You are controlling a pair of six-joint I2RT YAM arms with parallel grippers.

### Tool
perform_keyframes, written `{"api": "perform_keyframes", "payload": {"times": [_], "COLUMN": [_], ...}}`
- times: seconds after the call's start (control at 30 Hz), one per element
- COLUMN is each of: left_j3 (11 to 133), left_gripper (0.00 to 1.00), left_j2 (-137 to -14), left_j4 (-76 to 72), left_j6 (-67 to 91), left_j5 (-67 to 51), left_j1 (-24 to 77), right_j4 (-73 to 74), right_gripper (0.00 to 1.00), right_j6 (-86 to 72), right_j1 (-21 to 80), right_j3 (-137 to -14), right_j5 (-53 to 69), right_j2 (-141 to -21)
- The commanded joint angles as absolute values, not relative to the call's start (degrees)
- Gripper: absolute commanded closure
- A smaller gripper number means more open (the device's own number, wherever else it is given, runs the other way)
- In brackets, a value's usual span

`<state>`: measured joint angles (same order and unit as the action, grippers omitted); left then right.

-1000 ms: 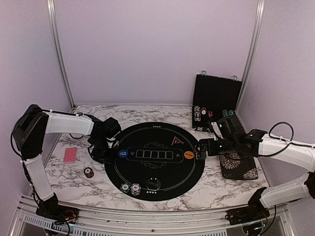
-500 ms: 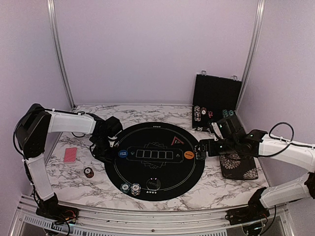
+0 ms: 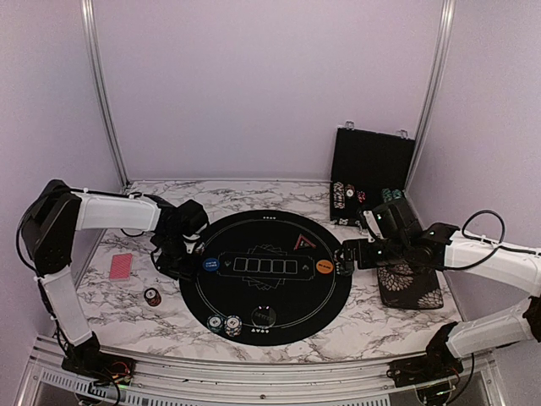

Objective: Distribute texas hold em gaming equipment
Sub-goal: Pick up the pile of poker chips from the pile of poker chips.

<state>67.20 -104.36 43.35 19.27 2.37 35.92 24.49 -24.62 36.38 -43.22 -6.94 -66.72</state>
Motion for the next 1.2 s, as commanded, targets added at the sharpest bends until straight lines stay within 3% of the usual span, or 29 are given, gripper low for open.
{"api": "perform_keyframes", "payload": {"times": [0.0,0.6,1.17], "left_j3": [65.39,52.89,49.85], "left_gripper": [0.44,0.36,0.31], "left_j2": [-98.92,-82.19,-83.09], "left_j4": [45.43,52.09,49.63], "left_j6": [19.49,30.32,29.59], "left_j5": [0.47,5.43,3.80], "left_j1": [36.21,32.82,30.52], "right_j4": [24.45,22.76,22.75], "right_gripper": [0.02,0.01,0.01], "right_j6": [-25.27,-24.51,-24.52], "right_j1": [35.95,36.02,36.02], "right_j3": [-43.19,-43.28,-42.91], "right_j5": [-7.20,-4.92,-4.92], "right_j2": [-65.90,-67.39,-66.82]}}
